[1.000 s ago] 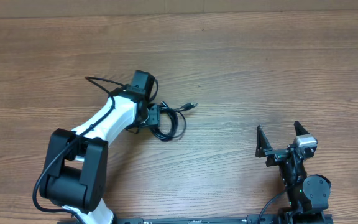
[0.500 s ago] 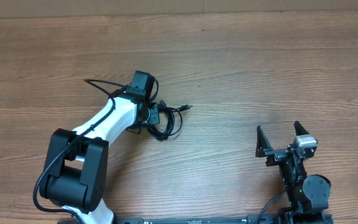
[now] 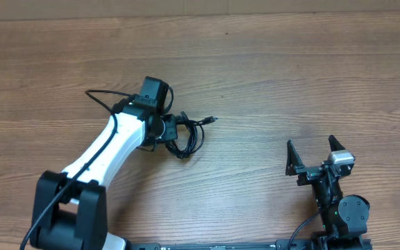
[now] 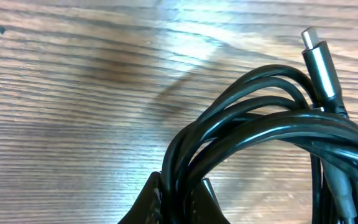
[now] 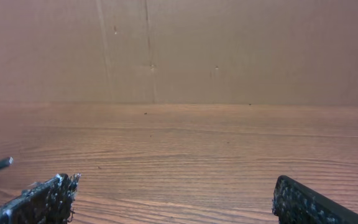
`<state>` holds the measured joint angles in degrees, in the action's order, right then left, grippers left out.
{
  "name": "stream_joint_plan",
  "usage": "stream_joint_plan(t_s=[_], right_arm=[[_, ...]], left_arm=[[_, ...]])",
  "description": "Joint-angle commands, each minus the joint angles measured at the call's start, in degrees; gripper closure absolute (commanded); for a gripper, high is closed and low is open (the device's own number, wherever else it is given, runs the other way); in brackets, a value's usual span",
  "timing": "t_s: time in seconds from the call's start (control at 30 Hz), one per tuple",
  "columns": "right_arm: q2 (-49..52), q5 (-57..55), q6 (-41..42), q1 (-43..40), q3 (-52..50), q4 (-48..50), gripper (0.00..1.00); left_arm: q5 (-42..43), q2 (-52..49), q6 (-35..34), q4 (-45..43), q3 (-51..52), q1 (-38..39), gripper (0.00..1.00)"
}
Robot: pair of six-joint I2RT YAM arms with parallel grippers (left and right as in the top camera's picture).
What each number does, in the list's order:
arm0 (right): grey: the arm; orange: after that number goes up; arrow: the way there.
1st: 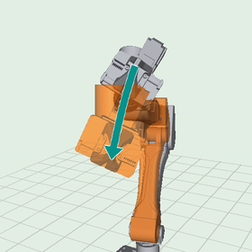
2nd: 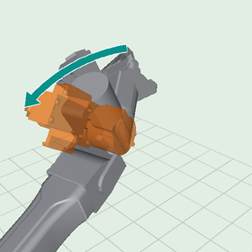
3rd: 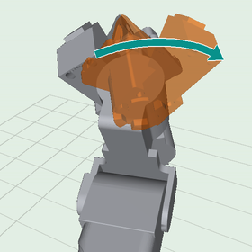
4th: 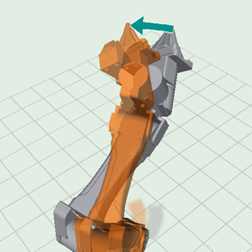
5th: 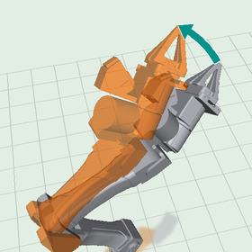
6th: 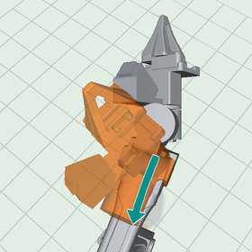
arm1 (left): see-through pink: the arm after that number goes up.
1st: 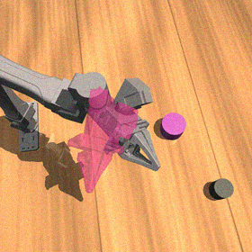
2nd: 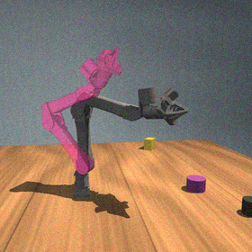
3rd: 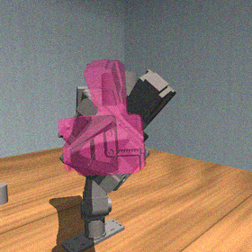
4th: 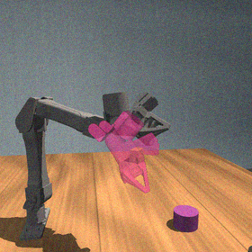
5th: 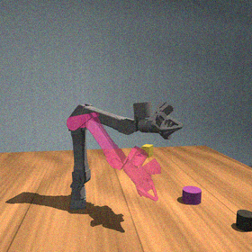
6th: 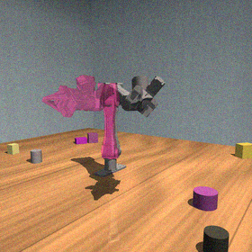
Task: Untangle cables
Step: 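Hold the cable coil raised with the left gripper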
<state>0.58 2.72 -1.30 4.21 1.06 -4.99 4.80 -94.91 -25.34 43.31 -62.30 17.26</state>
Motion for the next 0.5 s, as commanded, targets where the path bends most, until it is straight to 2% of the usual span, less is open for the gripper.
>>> stream_joint_plan(t_s=[0.0, 0.1, 0.47], right_arm=[[-0.4, -0.1, -0.1, 0.1, -0.6, 0.3, 0.00], [-0.4, -0.1, -0.1, 0.1, -0.6, 0.3, 0.00], [-0.4, 1.9, 1.6, 0.1, -0.6, 0.7, 0.00]], left_arm=[[2.3, 2.4, -0.6, -0.1, -1.7, 0.0, 0.96], [2.3, 2.4, -0.7, -0.1, -1.7, 0.0, 0.96], [2.1, 2.4, -8.3, -0.3, -1.7, 0.0, 0.96]])
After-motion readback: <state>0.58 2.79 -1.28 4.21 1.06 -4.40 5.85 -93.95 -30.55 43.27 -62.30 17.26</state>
